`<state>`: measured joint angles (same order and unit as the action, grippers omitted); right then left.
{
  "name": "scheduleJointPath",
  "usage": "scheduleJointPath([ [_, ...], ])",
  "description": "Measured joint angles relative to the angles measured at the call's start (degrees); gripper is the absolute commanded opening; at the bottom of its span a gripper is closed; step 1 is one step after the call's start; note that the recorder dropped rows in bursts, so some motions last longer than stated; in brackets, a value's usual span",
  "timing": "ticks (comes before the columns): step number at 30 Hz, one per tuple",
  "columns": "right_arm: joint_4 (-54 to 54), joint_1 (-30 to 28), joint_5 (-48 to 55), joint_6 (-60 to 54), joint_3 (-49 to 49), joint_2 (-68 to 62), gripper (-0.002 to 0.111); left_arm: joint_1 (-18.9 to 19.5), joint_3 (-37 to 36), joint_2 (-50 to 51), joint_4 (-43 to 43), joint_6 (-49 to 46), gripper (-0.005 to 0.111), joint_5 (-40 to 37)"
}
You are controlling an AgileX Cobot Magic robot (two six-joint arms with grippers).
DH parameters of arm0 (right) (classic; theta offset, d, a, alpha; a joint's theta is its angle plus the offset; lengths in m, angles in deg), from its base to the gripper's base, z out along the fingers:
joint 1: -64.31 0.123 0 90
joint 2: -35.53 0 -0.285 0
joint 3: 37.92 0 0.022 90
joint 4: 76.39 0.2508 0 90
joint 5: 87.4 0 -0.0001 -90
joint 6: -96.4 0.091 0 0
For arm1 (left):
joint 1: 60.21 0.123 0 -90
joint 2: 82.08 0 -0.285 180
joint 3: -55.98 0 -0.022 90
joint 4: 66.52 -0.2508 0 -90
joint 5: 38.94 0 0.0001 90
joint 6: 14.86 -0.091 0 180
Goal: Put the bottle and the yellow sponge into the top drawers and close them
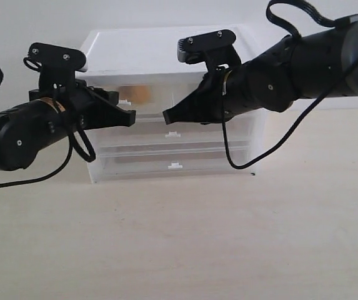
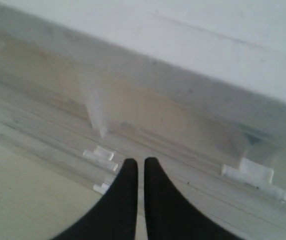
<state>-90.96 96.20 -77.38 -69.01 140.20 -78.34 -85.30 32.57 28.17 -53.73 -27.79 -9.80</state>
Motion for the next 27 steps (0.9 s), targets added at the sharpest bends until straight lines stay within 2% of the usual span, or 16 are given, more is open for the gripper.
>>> scheduleJointPath([
  [19,-0.1,-0.9,1.9,0.2,5.9,-4.9,0.0,2.6,1.2,1.6,-4.1,0.0,0.028,-2.5],
  [27,-0.1,-1.0,4.5,1.2,6.1,-3.9,0.0,3.4,1.6,-2.0,-6.1,0.7,0.028,-6.9],
])
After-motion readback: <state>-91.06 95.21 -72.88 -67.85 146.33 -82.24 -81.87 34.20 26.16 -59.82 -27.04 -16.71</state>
